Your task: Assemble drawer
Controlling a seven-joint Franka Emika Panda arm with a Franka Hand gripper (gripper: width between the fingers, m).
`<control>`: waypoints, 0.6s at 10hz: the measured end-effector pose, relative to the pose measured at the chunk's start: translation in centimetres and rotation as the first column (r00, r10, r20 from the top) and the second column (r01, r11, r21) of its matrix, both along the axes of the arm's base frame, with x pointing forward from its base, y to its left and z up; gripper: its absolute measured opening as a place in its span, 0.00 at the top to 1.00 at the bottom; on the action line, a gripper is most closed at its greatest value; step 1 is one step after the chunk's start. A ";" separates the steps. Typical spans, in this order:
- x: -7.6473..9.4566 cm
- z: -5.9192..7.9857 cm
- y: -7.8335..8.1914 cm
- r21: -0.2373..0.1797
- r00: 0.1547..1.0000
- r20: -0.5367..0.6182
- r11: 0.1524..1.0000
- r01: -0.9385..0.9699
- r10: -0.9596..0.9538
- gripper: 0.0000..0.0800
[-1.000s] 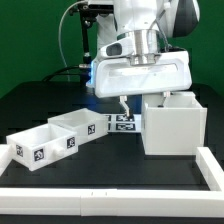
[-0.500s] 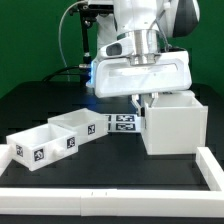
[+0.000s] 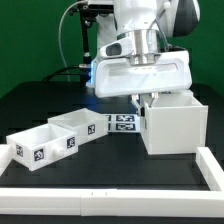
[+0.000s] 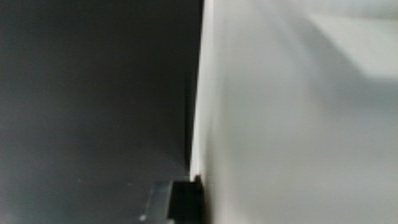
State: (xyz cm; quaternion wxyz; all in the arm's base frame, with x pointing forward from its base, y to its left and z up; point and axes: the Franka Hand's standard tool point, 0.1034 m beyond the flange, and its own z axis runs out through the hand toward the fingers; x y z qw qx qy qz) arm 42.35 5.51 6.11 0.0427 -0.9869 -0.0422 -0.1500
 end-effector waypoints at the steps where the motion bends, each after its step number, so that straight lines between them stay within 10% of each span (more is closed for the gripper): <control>1: -0.2 0.9 0.1 0.011 0.999 -0.036 1.000 0.029 -0.028 0.92; 4: 0.5 5.5 0.5 0.028 0.984 -0.135 0.993 0.118 -0.113 0.92; 6: -0.3 4.9 0.4 0.027 0.969 -0.227 0.993 0.112 -0.103 0.92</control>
Offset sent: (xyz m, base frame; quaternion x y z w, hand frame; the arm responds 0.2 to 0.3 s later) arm 0.0207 -0.0367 0.0525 -0.1243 -0.1287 0.0729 0.9812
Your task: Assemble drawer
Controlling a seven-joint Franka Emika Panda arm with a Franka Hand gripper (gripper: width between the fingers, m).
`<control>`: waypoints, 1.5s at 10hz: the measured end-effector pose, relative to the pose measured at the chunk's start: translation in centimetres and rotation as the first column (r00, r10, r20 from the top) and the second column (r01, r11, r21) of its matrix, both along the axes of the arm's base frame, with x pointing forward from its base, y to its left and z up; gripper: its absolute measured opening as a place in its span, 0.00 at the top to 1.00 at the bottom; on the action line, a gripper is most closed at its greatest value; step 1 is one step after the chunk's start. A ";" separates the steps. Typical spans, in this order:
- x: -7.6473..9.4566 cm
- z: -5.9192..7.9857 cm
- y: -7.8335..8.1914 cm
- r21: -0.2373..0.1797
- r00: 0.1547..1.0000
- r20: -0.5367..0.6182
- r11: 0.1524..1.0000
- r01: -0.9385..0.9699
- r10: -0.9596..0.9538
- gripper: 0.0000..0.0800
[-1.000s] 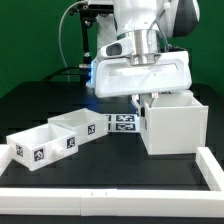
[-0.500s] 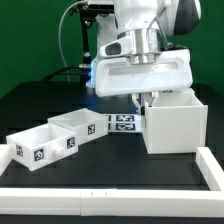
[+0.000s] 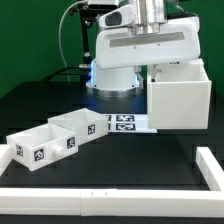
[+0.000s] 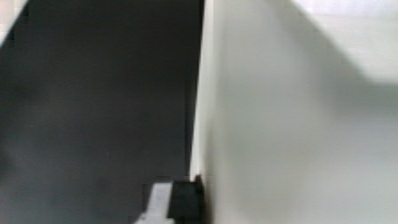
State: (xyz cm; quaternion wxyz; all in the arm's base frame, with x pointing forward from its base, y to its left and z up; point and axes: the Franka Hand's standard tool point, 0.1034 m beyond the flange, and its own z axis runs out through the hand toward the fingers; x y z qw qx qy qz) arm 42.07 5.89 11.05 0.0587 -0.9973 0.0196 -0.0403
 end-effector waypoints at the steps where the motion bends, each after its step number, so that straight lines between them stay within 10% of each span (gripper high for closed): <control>1: -0.2 0.1 0.2 0.009 0.998 -0.067 1.000 -0.014 0.014 0.92; 6: 3.3 0.7 -1.8 0.031 0.873 -0.486 0.999 -0.041 0.051 0.92; 9: 2.6 0.5 -1.3 0.076 0.761 -0.643 0.996 -0.053 0.089 0.92; 15: 7.0 -0.2 -1.8 0.211 0.371 -0.904 0.976 -0.046 0.213 0.92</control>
Offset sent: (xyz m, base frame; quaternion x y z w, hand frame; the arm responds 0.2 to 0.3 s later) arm 0.0407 -0.0249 0.0267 -0.0310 -0.2680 -0.0238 0.9626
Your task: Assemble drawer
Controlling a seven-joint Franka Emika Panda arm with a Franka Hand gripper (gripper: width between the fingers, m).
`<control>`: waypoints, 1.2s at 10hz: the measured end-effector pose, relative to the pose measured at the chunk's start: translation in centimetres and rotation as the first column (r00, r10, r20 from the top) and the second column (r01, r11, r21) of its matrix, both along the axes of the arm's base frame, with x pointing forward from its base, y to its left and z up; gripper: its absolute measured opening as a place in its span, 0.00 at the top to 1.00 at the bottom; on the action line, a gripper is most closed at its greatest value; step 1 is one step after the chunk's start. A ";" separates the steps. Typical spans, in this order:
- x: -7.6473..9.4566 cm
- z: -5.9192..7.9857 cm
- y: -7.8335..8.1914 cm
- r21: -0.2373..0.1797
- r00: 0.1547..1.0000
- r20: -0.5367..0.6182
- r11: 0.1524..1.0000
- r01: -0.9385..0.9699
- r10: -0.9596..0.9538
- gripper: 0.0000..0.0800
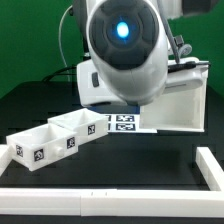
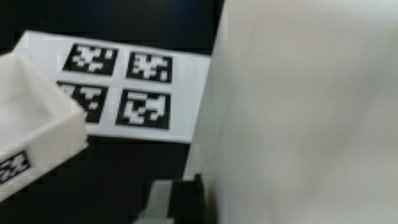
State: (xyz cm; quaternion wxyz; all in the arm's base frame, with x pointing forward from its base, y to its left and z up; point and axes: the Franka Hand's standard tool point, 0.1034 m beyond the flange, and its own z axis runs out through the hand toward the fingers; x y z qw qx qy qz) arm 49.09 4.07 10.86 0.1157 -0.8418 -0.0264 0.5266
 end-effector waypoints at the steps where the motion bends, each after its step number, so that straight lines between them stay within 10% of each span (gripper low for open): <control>1: 0.4 -0.4 0.1 0.001 1.000 0.021 1.000 0.003 -0.003 0.92; 6: 3.0 -3.2 -2.2 -0.027 0.999 -0.021 0.999 0.025 -0.025 0.92; 12: 2.0 -5.6 -1.9 -0.017 1.000 -0.012 0.999 0.028 -0.028 0.92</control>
Offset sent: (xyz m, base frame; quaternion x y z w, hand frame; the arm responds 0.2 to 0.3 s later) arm 0.0532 -0.0445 -0.0183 -0.0393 -0.0420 0.0750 0.9955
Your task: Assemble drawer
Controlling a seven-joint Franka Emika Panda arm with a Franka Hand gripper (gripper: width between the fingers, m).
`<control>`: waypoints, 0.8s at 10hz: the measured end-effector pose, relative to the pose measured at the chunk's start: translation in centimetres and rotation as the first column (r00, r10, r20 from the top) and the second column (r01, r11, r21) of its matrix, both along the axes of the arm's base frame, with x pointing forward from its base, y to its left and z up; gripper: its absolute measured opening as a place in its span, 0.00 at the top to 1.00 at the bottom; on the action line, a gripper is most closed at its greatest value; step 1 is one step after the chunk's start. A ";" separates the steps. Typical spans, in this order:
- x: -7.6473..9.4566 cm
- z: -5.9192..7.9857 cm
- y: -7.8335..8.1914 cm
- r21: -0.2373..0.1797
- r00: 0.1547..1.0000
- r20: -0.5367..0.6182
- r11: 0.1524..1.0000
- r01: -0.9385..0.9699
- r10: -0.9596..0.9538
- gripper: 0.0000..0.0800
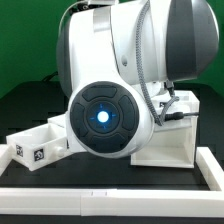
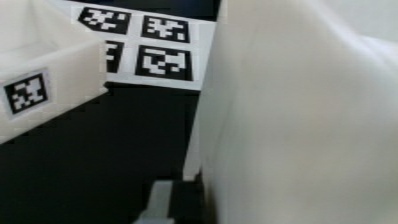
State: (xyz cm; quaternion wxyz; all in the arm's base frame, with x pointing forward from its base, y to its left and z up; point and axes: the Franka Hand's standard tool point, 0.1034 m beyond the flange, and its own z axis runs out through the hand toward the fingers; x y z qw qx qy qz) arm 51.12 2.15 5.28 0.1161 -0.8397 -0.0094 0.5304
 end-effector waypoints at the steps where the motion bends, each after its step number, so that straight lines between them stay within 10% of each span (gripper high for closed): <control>1: 0.2 -0.1 0.0 0.001 1.000 0.011 1.000 0.000 0.000 0.81; 5: 3.6 -0.2 -0.4 0.037 0.992 0.125 0.999 0.010 -0.014 0.26; 8: 6.9 0.2 -0.9 0.055 0.923 0.383 0.998 0.009 -0.029 0.19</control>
Offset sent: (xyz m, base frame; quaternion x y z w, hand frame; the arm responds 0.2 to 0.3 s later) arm 0.0408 -0.0132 0.0002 -0.0163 0.0118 -0.0265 0.9994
